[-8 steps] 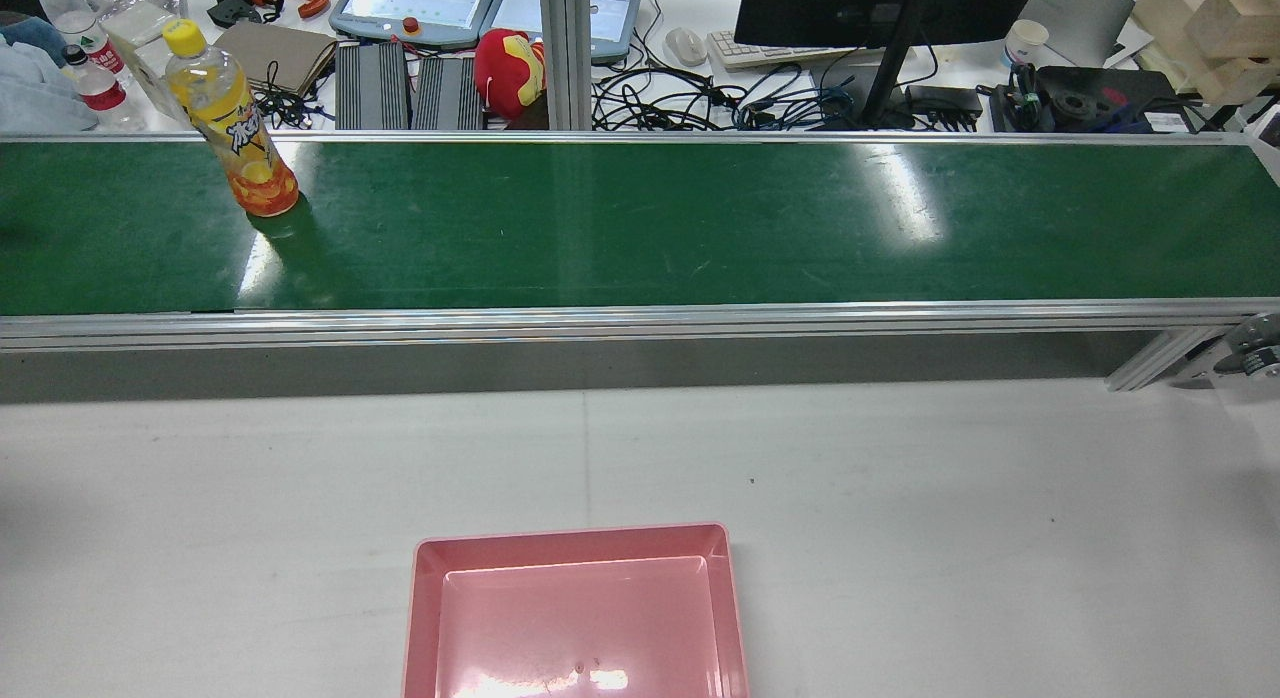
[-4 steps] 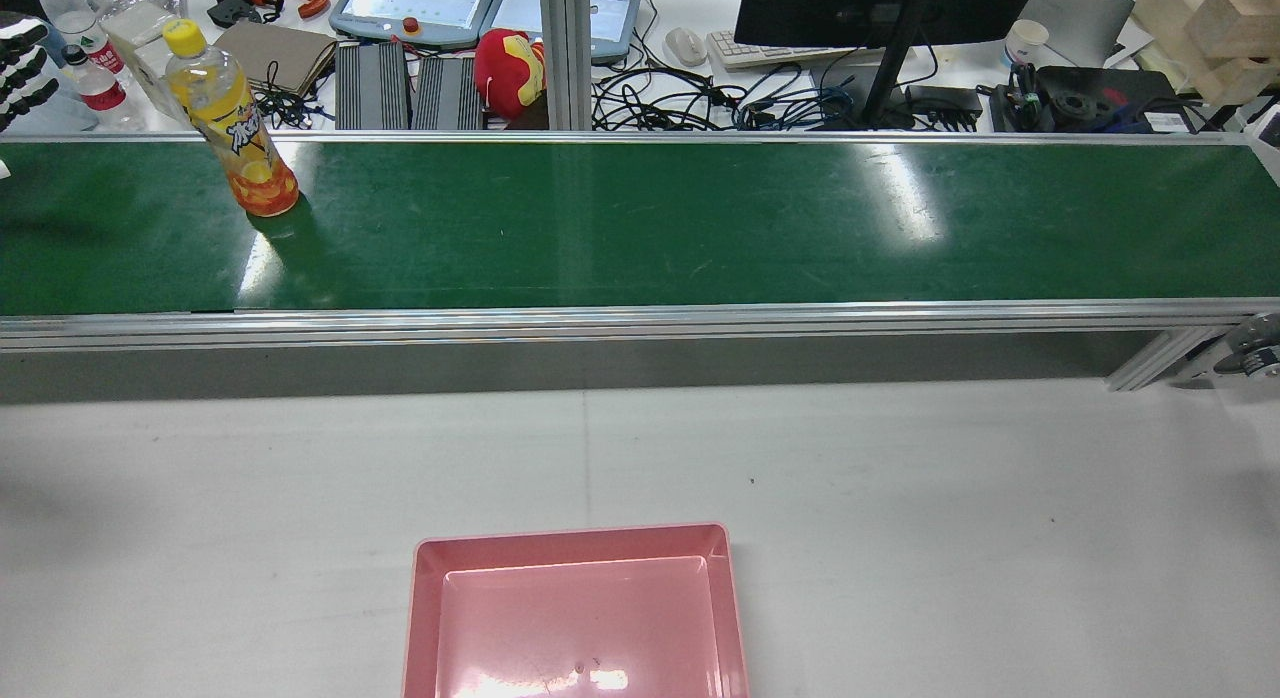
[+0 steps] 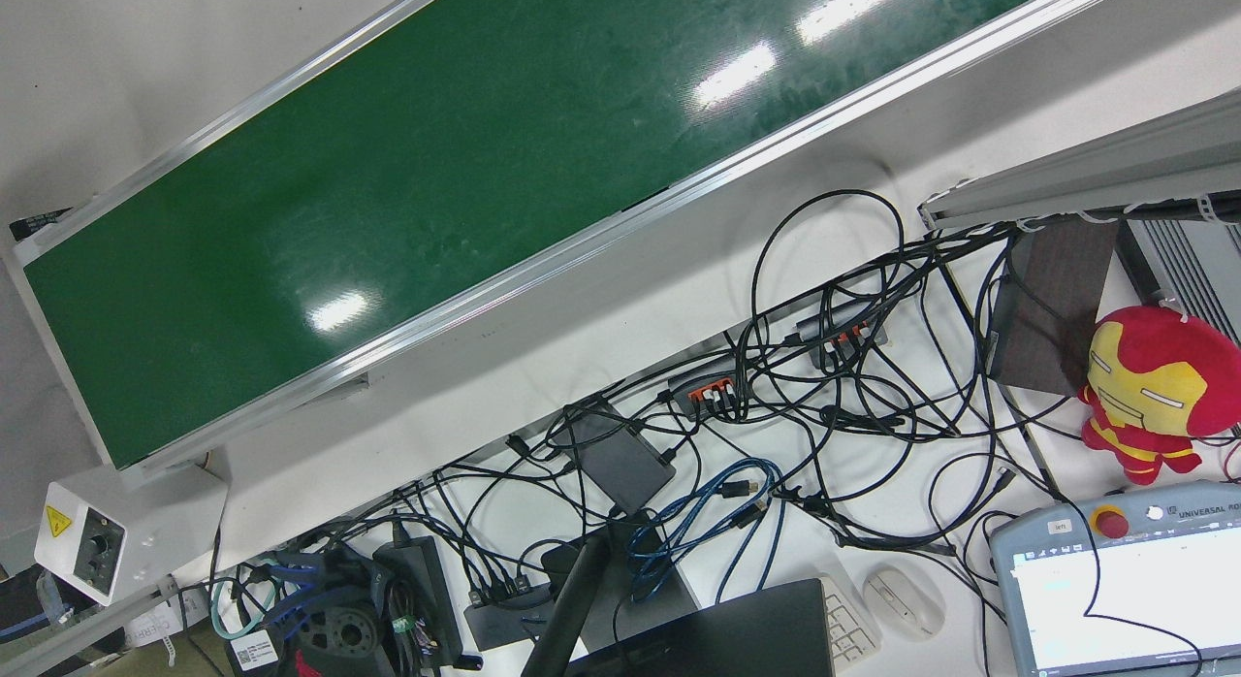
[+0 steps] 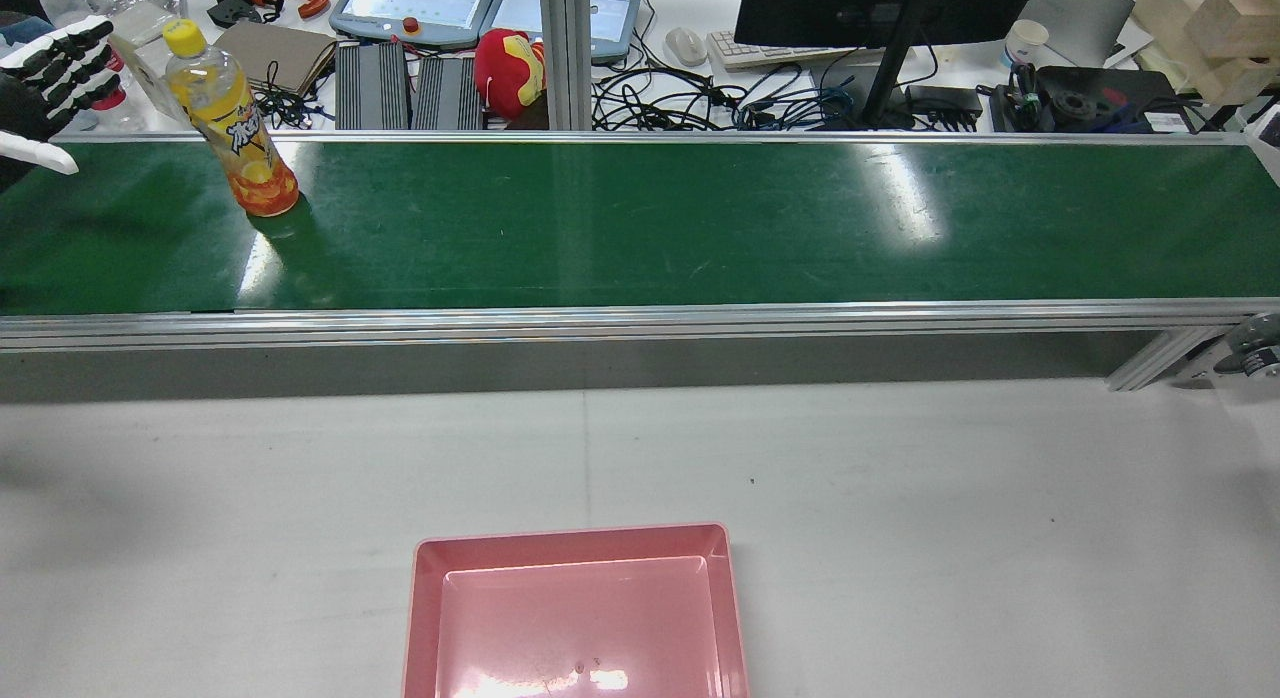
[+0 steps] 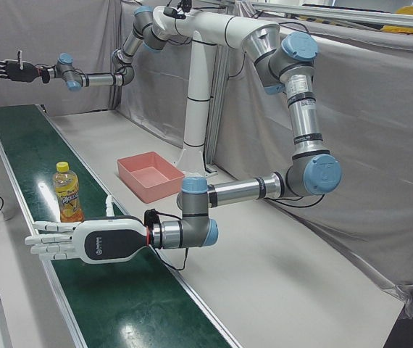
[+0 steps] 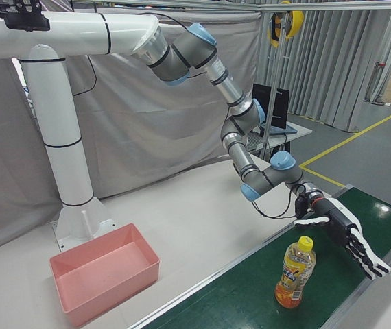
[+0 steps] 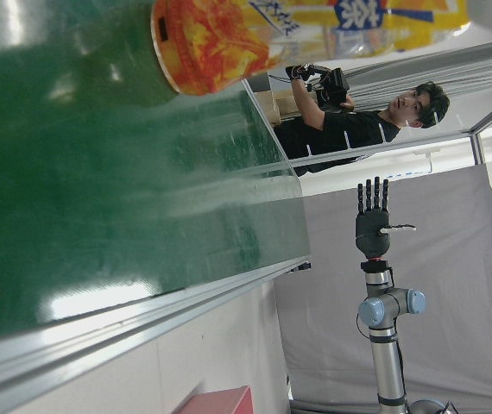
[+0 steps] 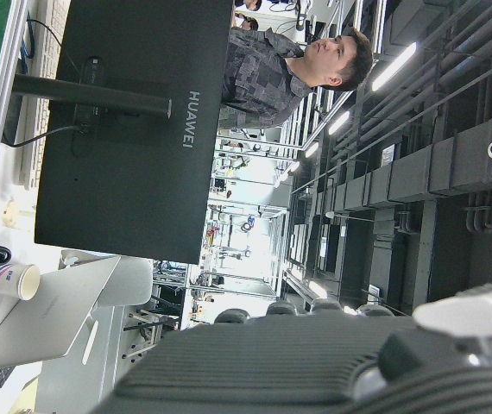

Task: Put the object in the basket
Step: 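Reach the left hand toward the juice bottle on the conveyor, then close the left hand around the juice bottle and lift it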

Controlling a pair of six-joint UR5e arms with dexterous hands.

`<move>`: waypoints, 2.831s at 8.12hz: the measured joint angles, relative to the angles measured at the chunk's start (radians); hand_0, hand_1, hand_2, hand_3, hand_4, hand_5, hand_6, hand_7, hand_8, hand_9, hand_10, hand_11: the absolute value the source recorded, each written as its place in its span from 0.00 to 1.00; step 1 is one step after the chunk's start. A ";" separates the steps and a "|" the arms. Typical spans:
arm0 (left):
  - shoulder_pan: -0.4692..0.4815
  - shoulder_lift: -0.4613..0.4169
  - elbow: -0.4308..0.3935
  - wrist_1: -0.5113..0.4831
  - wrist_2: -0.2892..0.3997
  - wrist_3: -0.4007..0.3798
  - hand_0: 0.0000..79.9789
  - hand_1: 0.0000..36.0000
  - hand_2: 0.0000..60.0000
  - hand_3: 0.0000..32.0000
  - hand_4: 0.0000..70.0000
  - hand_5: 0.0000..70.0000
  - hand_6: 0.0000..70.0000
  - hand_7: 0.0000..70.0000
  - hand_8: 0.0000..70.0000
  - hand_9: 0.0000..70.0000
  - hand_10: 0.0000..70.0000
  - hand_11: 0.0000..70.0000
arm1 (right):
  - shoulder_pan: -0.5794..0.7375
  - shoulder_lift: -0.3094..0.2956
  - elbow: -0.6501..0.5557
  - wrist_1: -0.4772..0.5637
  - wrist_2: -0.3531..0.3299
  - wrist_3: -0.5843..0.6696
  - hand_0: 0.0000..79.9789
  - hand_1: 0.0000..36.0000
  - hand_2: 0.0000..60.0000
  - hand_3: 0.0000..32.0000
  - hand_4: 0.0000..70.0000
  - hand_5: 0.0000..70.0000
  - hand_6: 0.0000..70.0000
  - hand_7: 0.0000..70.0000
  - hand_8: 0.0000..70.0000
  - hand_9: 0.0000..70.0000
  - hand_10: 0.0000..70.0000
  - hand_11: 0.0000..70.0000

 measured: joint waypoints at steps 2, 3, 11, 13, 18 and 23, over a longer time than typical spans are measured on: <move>0.020 0.000 -0.016 -0.003 -0.037 -0.001 0.72 0.31 0.00 0.00 0.13 0.12 0.00 0.00 0.02 0.04 0.06 0.11 | 0.000 0.000 0.000 0.000 0.000 0.000 0.00 0.00 0.00 0.00 0.00 0.00 0.00 0.00 0.00 0.00 0.00 0.00; 0.025 0.000 -0.024 -0.006 -0.060 -0.003 0.73 0.32 0.00 0.00 0.14 0.12 0.00 0.00 0.03 0.05 0.06 0.11 | 0.000 0.000 0.000 0.000 0.000 0.000 0.00 0.00 0.00 0.00 0.00 0.00 0.00 0.00 0.00 0.00 0.00 0.00; 0.133 -0.079 -0.069 0.127 -0.111 -0.004 0.73 0.32 0.00 0.00 0.18 0.19 0.00 0.00 0.02 0.04 0.05 0.10 | 0.000 0.000 0.001 0.000 0.000 0.000 0.00 0.00 0.00 0.00 0.00 0.00 0.00 0.00 0.00 0.00 0.00 0.00; 0.135 -0.119 -0.069 0.156 -0.109 -0.003 0.73 0.32 0.00 0.00 0.20 0.20 0.00 0.00 0.02 0.05 0.06 0.11 | 0.000 0.000 0.001 0.000 0.000 0.000 0.00 0.00 0.00 0.00 0.00 0.00 0.00 0.00 0.00 0.00 0.00 0.00; 0.187 -0.154 -0.072 0.198 -0.111 -0.008 0.71 0.38 0.13 0.00 0.64 1.00 0.55 0.50 0.62 0.81 0.55 0.78 | 0.001 0.000 0.003 0.000 0.000 0.000 0.00 0.00 0.00 0.00 0.00 0.00 0.00 0.00 0.00 0.00 0.00 0.00; 0.172 -0.148 -0.180 0.338 -0.116 -0.002 0.62 0.37 0.87 0.00 0.65 1.00 0.93 0.95 1.00 1.00 1.00 1.00 | 0.001 0.000 0.004 0.000 0.000 0.000 0.00 0.00 0.00 0.00 0.00 0.00 0.00 0.00 0.00 0.00 0.00 0.00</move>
